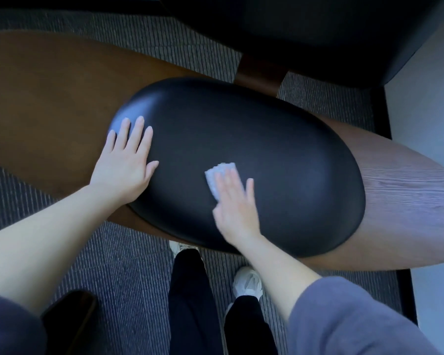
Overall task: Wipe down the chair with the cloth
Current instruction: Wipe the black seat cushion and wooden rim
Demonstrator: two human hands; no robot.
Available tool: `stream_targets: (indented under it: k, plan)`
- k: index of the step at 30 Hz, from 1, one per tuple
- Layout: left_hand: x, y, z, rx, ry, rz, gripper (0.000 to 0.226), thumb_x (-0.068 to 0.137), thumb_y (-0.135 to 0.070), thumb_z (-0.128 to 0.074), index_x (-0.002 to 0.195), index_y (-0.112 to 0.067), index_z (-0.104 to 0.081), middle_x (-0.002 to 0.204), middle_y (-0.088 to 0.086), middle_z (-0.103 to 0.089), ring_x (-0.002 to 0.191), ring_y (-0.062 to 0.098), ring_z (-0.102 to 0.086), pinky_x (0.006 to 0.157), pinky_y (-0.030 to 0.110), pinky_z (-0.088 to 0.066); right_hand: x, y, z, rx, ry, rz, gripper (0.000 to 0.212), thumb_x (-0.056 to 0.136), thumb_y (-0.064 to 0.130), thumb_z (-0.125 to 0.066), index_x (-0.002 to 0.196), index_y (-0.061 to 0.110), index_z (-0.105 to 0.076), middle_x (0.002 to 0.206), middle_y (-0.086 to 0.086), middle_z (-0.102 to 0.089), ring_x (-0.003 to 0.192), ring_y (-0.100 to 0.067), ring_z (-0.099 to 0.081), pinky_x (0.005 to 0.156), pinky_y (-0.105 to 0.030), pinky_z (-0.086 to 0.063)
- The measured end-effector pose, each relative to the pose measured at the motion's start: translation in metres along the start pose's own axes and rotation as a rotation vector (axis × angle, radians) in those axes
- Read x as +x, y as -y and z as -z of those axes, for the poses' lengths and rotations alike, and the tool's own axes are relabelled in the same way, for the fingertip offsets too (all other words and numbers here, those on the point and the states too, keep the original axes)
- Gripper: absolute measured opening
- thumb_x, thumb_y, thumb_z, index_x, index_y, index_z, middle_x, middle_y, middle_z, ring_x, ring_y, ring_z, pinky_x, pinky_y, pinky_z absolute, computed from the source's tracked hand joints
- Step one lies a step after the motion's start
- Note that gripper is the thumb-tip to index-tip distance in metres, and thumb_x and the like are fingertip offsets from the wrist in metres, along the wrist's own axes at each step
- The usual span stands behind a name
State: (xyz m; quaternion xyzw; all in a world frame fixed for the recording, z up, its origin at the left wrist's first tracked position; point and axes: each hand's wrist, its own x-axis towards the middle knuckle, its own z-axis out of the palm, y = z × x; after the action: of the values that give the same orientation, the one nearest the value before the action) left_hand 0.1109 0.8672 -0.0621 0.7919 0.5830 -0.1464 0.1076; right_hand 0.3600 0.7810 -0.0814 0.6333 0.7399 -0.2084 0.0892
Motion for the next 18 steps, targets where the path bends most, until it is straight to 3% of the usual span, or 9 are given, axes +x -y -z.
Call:
stream_targets:
  k: [5, 8, 11, 14, 18]
  plan:
    - [-0.017, -0.021, -0.006, 0.008, 0.012, 0.048, 0.072, 0.097, -0.043, -0.044, 0.153, -0.004, -0.022, 0.161, 0.02, -0.009, 0.147, 0.044, -0.007, 0.115, 0.057, -0.013, -0.049, -0.084, 0.009, -0.163, -0.031, -0.296, 0.074, 0.083, 0.014, -0.037, 0.155, 0.011, -0.02, 0.163, -0.005, -0.016, 0.152, -0.021, -0.003, 0.119, -0.057, -0.013]
    - [-0.025, -0.033, -0.01, -0.016, 0.023, 0.065, 0.07, 0.097, -0.041, -0.044, 0.153, -0.005, -0.022, 0.162, 0.017, -0.009, 0.148, 0.041, -0.007, 0.115, 0.056, -0.012, -0.057, -0.08, 0.007, -0.125, -0.071, -0.332, 0.075, 0.082, 0.012, -0.045, 0.153, 0.009, -0.024, 0.162, -0.009, -0.018, 0.151, -0.024, -0.007, 0.118, -0.056, -0.015]
    - [-0.03, -0.032, -0.009, -0.013, 0.025, 0.038, 0.067, 0.099, -0.042, -0.039, 0.154, -0.008, -0.02, 0.163, 0.011, -0.009, 0.149, 0.035, -0.007, 0.116, 0.052, -0.014, -0.053, -0.039, -0.006, -0.082, -0.066, -0.048, 0.077, 0.077, 0.011, -0.045, 0.152, 0.01, -0.028, 0.161, -0.009, -0.022, 0.151, -0.028, -0.01, 0.118, -0.058, -0.017]
    - [-0.03, -0.023, -0.004, -0.021, 0.036, -0.011, 0.065, 0.101, -0.041, -0.037, 0.155, -0.01, -0.02, 0.164, 0.007, -0.01, 0.15, 0.032, -0.008, 0.117, 0.05, -0.016, -0.045, 0.003, -0.019, -0.02, -0.054, 0.239, 0.074, 0.077, 0.015, -0.03, 0.15, 0.008, -0.034, 0.159, -0.01, -0.03, 0.149, -0.028, -0.018, 0.117, -0.058, -0.02]
    - [-0.029, -0.024, 0.002, -0.016, 0.075, 0.0, 0.064, 0.102, -0.042, -0.033, 0.155, -0.012, -0.017, 0.164, 0.005, -0.006, 0.15, 0.03, -0.005, 0.117, 0.048, -0.015, -0.034, 0.01, -0.022, -0.228, 0.008, 0.642, 0.068, 0.082, 0.021, -0.029, 0.148, 0.013, -0.039, 0.157, -0.007, -0.035, 0.147, -0.028, -0.027, 0.117, -0.057, -0.019]
